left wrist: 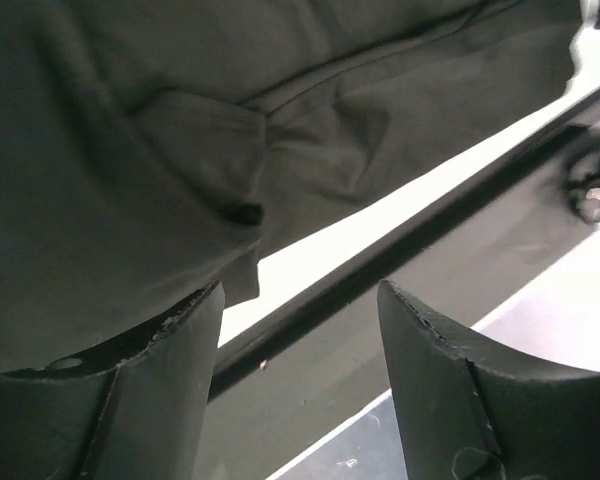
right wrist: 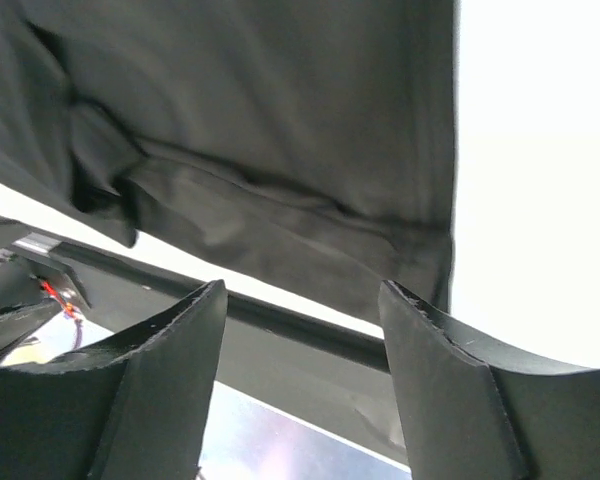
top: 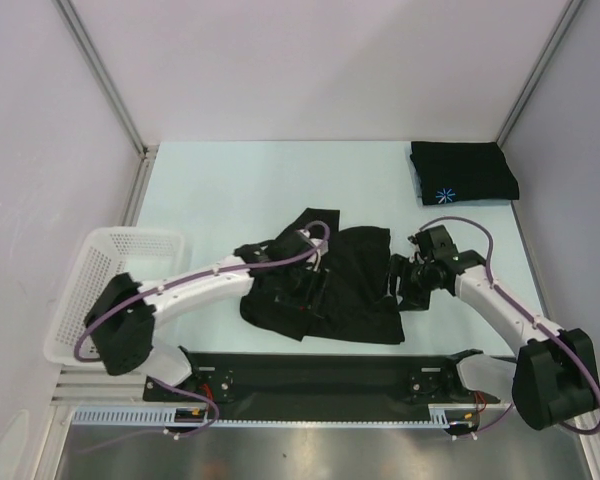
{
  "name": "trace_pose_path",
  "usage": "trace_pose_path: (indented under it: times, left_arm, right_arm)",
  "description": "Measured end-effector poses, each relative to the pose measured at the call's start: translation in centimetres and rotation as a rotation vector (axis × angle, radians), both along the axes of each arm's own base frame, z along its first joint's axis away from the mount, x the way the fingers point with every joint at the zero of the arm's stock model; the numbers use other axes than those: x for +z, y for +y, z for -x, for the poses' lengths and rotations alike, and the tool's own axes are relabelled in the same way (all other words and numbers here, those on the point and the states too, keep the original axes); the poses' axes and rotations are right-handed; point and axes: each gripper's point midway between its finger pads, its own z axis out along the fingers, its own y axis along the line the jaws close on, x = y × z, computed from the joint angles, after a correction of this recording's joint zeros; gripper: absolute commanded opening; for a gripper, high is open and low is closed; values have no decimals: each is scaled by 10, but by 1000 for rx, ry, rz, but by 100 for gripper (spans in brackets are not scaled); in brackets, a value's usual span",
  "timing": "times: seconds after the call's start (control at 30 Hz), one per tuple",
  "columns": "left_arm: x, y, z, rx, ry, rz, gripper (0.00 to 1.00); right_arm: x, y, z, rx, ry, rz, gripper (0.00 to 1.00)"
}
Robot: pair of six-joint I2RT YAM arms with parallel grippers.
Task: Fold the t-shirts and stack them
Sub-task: Flatten the tshirt out
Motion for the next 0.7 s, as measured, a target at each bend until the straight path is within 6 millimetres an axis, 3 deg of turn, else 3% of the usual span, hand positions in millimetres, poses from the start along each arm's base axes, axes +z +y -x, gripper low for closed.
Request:
trace_pose_path:
  times: [0.1, 0.2, 0.27, 0.4, 0.53, 0.7]
  left_arm:
    - [-18, -13, 3, -13, 2, -83, 55]
    - [-34, -15, -1, 4, 0, -144, 53]
    - [-41, -13, -3, 22, 8, -178, 52]
    - [-52, -11, -10, 49, 8, -231, 57]
    - [-54, -7, -11, 70, 1, -255, 58]
    - [-58, -5, -13, 76, -2, -271, 52]
  right_arm:
    - [-9, -7, 13, -13, 18, 21, 59]
    - [-14, -13, 18, -35, 29, 49, 56]
    - [-15, -17, 16, -50, 22, 66, 54]
    - [-25, -24, 14, -92, 59, 112, 40]
    - [-42, -33, 19, -118, 130, 190, 41]
    - [-47, -38, 20, -132, 141, 233, 42]
